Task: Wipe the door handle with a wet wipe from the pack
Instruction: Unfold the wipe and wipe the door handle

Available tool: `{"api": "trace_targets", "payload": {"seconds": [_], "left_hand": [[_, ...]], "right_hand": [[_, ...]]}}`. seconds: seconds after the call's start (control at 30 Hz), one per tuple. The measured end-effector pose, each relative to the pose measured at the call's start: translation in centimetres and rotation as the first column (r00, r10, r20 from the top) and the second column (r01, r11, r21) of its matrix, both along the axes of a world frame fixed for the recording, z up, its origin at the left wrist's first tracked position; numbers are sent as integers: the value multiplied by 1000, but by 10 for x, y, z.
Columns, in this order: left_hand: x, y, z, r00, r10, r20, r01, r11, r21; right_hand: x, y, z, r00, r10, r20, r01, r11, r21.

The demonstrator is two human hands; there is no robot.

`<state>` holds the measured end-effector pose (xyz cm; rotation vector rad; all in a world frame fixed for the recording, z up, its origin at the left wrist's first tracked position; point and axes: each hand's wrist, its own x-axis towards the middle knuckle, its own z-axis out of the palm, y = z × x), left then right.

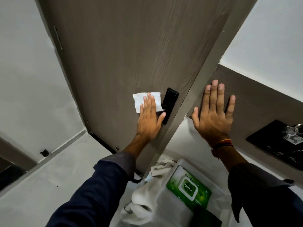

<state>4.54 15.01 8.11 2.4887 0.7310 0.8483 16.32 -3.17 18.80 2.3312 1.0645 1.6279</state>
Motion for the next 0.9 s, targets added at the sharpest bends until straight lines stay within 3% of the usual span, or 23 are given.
{"api": "trace_targets", "payload": {"seconds": [0.07,0.23,0.43,0.57,0.8,0.9], "left_hand": [[-8,12,-18,986,-114,-118,140,960,242],[-10,56,-20,931,-244,-273,360,747,559],[11,96,-4,791,-465,-398,584,381,717],[25,105,2,771,-464,-435,562,175,808],[5,174,13,720,-475,-506,588,30,808],[2,161,15,686,-554,-471,600,66,797]], "right_hand": [[2,0,-3,1000,-5,30,5,1000,-1],[3,2,-5,998,-35,60,34,999,10],[2,3,-7,994,-75,74,73,997,21],[1,2,-6,993,-88,84,87,996,27],[-27,7,-7,982,-181,55,178,982,57],[-29,10,-9,980,-191,62,188,981,51]]}}
